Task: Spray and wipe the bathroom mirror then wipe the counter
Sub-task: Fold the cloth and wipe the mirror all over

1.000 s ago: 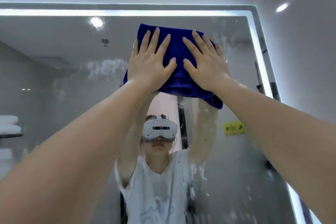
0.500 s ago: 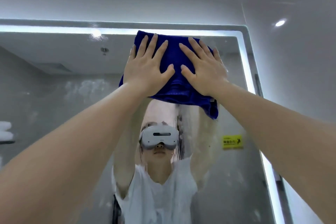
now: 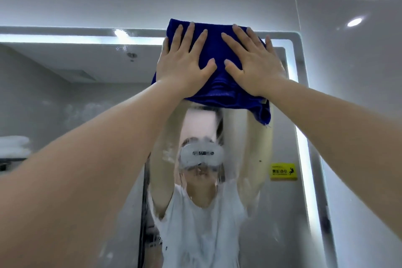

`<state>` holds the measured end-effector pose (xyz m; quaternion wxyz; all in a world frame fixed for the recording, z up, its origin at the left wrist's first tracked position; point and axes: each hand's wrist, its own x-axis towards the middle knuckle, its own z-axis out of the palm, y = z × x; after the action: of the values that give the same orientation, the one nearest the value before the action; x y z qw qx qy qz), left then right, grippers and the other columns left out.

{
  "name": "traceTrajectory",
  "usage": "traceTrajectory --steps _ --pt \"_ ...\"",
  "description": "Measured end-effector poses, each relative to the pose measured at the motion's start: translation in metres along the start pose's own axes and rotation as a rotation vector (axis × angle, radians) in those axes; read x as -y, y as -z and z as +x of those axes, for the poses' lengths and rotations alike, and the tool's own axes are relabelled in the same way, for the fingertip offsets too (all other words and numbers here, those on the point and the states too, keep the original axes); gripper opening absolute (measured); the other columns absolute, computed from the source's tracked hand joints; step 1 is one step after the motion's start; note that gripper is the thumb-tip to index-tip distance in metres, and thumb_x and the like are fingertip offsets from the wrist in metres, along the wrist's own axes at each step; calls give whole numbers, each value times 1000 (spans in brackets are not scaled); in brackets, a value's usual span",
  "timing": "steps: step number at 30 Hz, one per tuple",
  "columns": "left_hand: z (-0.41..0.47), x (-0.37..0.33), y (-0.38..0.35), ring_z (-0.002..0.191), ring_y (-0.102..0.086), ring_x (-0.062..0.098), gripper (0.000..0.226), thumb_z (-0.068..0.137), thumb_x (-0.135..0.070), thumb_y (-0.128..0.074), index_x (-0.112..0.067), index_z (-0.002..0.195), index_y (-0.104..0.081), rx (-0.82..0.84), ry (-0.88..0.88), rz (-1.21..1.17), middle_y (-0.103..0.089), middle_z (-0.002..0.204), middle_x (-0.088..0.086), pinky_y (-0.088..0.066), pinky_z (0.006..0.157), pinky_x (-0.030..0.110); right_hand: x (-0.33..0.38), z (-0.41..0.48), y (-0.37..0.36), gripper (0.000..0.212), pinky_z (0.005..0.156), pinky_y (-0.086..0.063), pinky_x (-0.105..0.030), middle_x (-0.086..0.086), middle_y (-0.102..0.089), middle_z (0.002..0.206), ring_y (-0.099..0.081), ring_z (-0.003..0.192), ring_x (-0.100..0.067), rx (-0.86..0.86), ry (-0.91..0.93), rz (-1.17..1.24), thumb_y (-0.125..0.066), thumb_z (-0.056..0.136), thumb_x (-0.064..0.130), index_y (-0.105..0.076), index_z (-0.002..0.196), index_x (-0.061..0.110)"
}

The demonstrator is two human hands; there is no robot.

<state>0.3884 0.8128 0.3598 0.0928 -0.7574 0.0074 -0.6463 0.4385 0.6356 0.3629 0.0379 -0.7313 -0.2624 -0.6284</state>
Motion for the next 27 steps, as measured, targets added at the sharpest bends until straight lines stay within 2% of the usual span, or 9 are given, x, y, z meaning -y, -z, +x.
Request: traceTrajectory --steps 4,12,20,27 --pt "-17 -6 -3 147 8 18 65 95 -54 -21 -30 152 -1 -14 28 -18 5 161 -1 4 119 39 6 -12 -4 59 119 5 -45 5 5 162 6 149 -19 -14 -19 18 -23 99 48 -3 153 34" --pt "-103 -29 -16 147 7 19 66 95 -54 -24 -30 152 -2 -5 2 -7 5 161 -1 5 118 39 19 -106 -18 60 120 5 -45 3 6 162 5 149 -21 32 -3 23 -22 99 51 -2 153 33" --pt "-111 -33 -19 147 10 18 66 94 -54 -22 -31 152 2 1 2 -9 8 160 -2 5 119 39 17 -115 -26 64 120 6 -42 5 4 162 4 149 -19 9 -19 3 -13 93 55 -2 153 35" --pt "-101 -27 -19 147 10 19 69 93 -56 -25 -30 152 0 6 -72 -11 7 161 0 3 120 41 16 -114 -26 65 117 9 -39 7 5 162 6 149 -17 -3 -22 19 -16 92 55 -3 153 36"
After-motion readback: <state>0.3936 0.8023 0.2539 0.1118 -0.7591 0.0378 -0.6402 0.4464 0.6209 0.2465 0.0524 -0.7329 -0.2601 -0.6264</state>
